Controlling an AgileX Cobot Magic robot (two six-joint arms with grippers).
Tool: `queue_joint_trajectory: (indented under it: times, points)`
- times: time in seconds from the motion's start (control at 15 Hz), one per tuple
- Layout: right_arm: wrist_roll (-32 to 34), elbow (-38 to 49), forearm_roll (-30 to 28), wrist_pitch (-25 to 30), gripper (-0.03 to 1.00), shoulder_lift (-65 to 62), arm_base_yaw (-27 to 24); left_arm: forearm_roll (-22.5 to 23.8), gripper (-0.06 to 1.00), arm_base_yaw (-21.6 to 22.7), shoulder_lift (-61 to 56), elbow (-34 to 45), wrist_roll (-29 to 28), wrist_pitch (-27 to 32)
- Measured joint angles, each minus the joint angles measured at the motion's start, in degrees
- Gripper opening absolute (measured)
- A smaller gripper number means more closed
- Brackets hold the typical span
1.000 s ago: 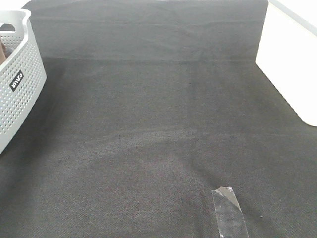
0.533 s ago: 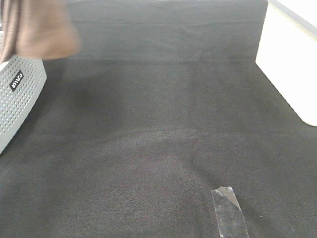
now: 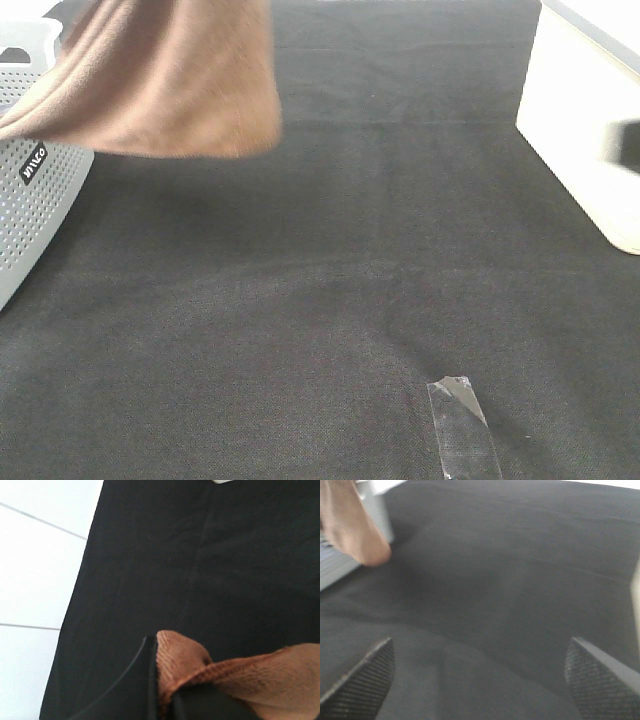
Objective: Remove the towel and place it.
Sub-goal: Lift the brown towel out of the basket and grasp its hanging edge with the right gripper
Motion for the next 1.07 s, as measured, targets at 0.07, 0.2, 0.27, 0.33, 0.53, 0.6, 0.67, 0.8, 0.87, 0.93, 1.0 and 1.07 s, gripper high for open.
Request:
queue_joint_trajectory:
  times: [0.07, 0.2, 0.27, 0.33, 0.53, 0.6, 0.67, 0.8, 0.87, 0.93, 1.0, 1.07]
  points:
    - [-13.35, 0.0, 11.0, 1.09, 0.84, 6.07, 0.0, 0.69, 0.0, -1.38, 0.0, 0.0, 0.0, 0.06]
    - [-33.8, -0.23, 27.67, 7.62, 0.83, 16.27, 0.0, 1.38, 0.0, -4.07, 0.0, 0.0, -0.46, 0.17]
    - [-42.0, -1.09, 34.03, 12.38, 0.83, 21.54, 0.0, 1.55, 0.0, -5.21, 0.0, 0.0, -0.74, 0.23]
    - [-46.7, -2.64, 37.53, 16.56, 0.83, 25.95, 0.0, 1.6, 0.0, -6.25, 0.0, 0.0, -0.92, 0.23]
    - [-50.19, -8.14, 40.11, 24.06, 0.83, 37.18, 0.69, 1.55, 0.0, -8.02, 0.0, 0.0, -0.92, 0.23]
    - [-50.36, -9.22, 40.16, 24.06, 0.83, 39.99, 2.81, 1.55, 0.0, -8.02, 0.0, 0.0, -0.92, 0.23]
    - [-51.17, -9.85, 40.16, 23.38, 0.83, 42.57, 6.19, 1.55, 0.0, -8.02, 0.0, 0.0, -0.92, 0.23]
    - [-51.51, -10.94, 39.99, 16.62, 0.83, 46.98, 14.27, 1.43, 0.0, -8.08, -0.06, 0.0, -1.09, 0.23]
    - [-51.51, -11.63, 40.22, 12.26, 0.83, 48.64, 16.67, 1.32, 0.0, -8.37, -0.06, 0.0, -1.15, 0.23]
    - [-51.51, -12.55, 40.74, 10.54, 0.83, 49.62, 17.76, 1.32, 0.0, -8.77, -0.06, 0.0, -1.15, 0.23]
    - [-51.51, -13.69, 41.2, 10.43, 0.83, 50.13, 18.11, 1.15, 0.0, -9.05, -0.06, 0.0, -1.15, 0.23]
    - [-51.51, -14.9, 41.6, 11.06, 0.83, 50.31, 18.11, 1.15, 0.0, -9.22, -0.06, 0.0, -1.15, 0.23]
